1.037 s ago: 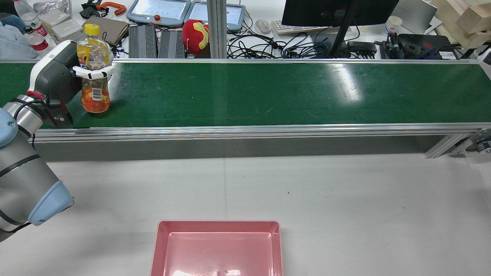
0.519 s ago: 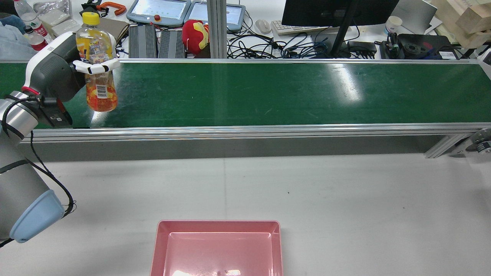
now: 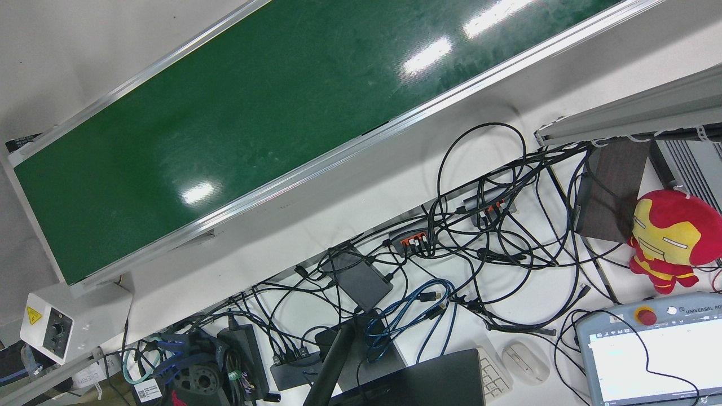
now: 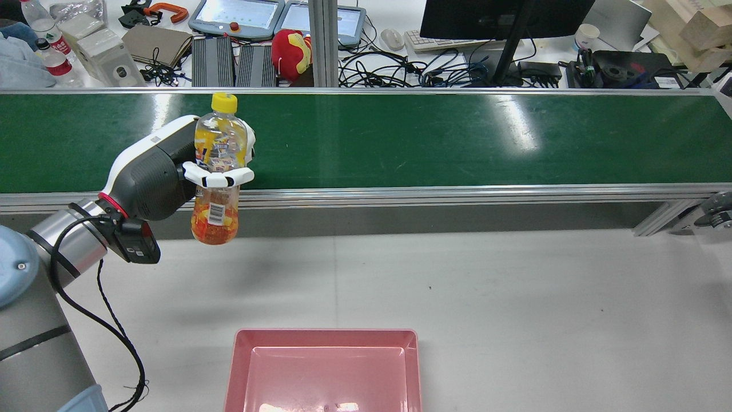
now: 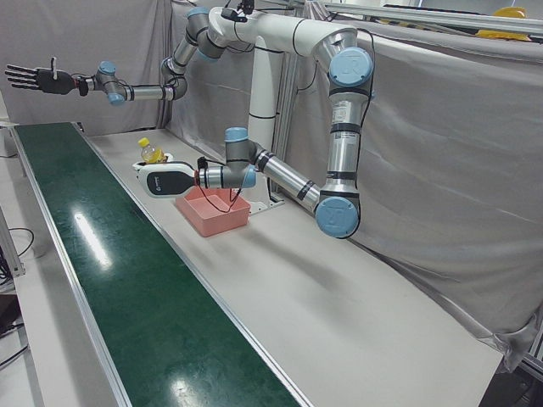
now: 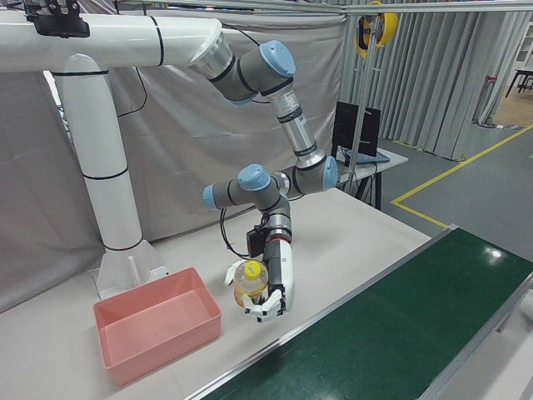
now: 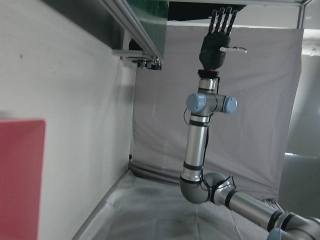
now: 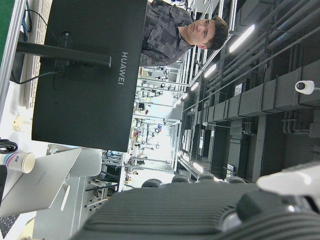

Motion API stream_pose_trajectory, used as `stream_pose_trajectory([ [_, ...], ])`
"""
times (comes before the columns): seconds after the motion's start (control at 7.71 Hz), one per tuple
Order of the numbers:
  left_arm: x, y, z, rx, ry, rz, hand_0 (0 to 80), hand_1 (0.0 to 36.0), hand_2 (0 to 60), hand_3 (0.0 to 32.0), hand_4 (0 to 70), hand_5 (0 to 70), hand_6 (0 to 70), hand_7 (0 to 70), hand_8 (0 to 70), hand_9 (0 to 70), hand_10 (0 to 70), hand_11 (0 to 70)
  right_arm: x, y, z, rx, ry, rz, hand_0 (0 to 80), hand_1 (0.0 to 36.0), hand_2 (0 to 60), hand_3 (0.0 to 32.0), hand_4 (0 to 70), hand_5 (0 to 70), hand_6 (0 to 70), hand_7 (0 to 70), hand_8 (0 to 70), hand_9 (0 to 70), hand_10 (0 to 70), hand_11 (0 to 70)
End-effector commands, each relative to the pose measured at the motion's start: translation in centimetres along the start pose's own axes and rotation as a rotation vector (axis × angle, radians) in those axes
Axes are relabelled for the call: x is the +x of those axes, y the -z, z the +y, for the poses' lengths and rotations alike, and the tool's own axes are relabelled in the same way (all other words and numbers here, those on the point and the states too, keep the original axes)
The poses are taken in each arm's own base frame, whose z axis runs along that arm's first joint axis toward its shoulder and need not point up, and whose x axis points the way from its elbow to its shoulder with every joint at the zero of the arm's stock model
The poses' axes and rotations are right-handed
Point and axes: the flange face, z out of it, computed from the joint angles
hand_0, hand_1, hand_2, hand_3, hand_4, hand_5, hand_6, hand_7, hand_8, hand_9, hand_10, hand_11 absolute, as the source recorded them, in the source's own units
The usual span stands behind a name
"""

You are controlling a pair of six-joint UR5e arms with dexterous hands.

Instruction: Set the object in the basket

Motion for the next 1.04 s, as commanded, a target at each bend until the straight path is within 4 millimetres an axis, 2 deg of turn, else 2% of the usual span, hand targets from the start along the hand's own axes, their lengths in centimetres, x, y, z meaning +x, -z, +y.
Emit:
stream_pose_trajectory([
  [0.0,-9.3,1.2,3.9,-0.014,0.019,-0.177,53.2,21.7,60.0,0.0,45.5,70.0,65.3,60.8,70.0,70.0,70.0,70.0,0.0,-0.1,0.1,-0.001,0.000,-0.001,0.0,0.0,0.0,0.0,0.0,0.0,0.0,0.0,0.0,0.0,0.0,0.0],
  [0.13,-10.7,0.9,6.0,-0.034,-0.041,-0.202,52.8,21.5,60.0,0.0,45.1,70.0,65.1,60.9,70.0,70.0,70.0,70.0,0.1,0.0,0.0,0.000,0.000,0.001,0.0,0.0,0.0,0.0,0.0,0.0,0.0,0.0,0.0,0.0,0.0,0.0],
  [0.26,-12.8,1.4,7.3,-0.044,-0.055,-0.241,53.0,21.5,60.0,0.0,45.4,70.0,64.8,61.2,70.0,70.0,69.1,70.0,0.0,0.0,0.0,0.000,-0.001,0.000,0.0,0.0,0.0,0.0,0.0,0.0,0.0,0.0,0.0,0.0,0.0,0.0],
  [0.39,-14.5,2.0,7.7,-0.047,-0.066,-0.271,52.2,20.9,60.0,0.0,44.9,70.0,64.7,61.5,70.0,70.0,68.6,70.0,0.1,0.0,-0.1,0.002,-0.002,0.001,0.0,0.0,0.0,0.0,0.0,0.0,0.0,0.0,0.0,0.0,0.0,0.0],
  [0.65,-17.2,3.4,7.6,-0.035,-0.132,-0.330,52.1,20.3,60.0,0.0,42.3,70.0,62.0,59.0,70.0,70.0,64.9,70.0,0.1,-0.1,0.0,0.000,-0.001,0.001,0.0,0.0,0.0,0.0,0.0,0.0,0.0,0.0,0.0,0.0,0.0,0.0],
  [0.78,-17.3,3.6,7.3,-0.023,-0.145,-0.340,51.8,19.8,60.0,0.0,40.2,70.0,59.1,56.6,70.0,70.0,59.8,70.0,0.1,0.0,-0.1,0.002,0.000,0.001,0.0,0.0,0.0,0.0,0.0,0.0,0.0,0.0,0.0,0.0,0.0,0.0],
  [0.91,-17.3,4.1,6.4,-0.009,-0.154,-0.351,51.2,18.9,53.0,0.0,34.6,70.0,48.4,45.6,60.2,70.0,50.4,70.0,0.1,0.0,-0.1,0.002,-0.001,0.001,0.0,0.0,0.0,0.0,0.0,0.0,0.0,0.0,0.0,0.0,0.0,0.0],
])
